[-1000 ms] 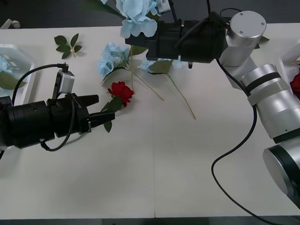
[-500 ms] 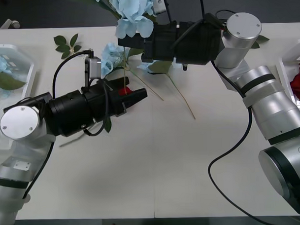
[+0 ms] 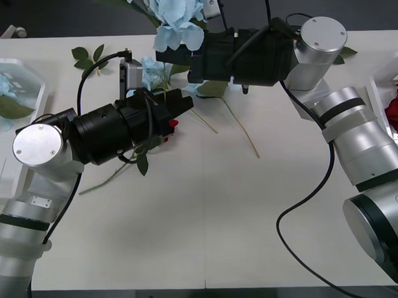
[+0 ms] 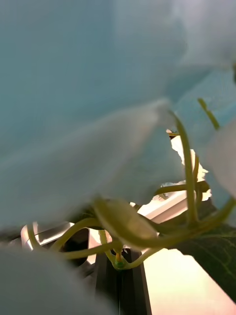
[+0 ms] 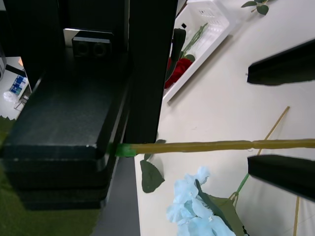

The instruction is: Put the red flowers into the right box and the blue flowers into the left box

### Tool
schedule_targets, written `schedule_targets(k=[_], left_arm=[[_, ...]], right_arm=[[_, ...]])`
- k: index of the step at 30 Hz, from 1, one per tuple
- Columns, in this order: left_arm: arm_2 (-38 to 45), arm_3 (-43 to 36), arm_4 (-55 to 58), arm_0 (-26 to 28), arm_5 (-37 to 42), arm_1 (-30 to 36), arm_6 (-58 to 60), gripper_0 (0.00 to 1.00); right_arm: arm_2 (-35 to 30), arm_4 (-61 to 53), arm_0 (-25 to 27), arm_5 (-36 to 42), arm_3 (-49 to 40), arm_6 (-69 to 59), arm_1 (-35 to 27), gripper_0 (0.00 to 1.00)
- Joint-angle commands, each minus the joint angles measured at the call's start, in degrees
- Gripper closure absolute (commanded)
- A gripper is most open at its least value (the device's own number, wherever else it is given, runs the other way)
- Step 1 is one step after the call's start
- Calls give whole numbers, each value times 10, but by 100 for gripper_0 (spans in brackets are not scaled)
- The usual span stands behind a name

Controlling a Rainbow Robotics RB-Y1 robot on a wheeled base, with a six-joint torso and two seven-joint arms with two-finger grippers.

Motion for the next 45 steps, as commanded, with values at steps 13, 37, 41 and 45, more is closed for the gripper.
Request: schedule_targets(k=[13, 37, 41, 45], left_arm=[[0, -7, 10, -5, 6, 11, 10, 100], [265, -12, -45, 33, 286, 171, 226, 100], [361, -46, -150, 55, 323, 180, 241, 100], [423, -79, -232, 92, 288, 194, 241, 100]], right_arm=[[23, -12, -10, -2, -9, -4, -14, 94], [100, -17, -37, 31, -9, -17, -167, 14], [161, -8, -59, 22, -9, -85, -227, 14], [219, 49, -98, 21, -9, -168, -268, 14]])
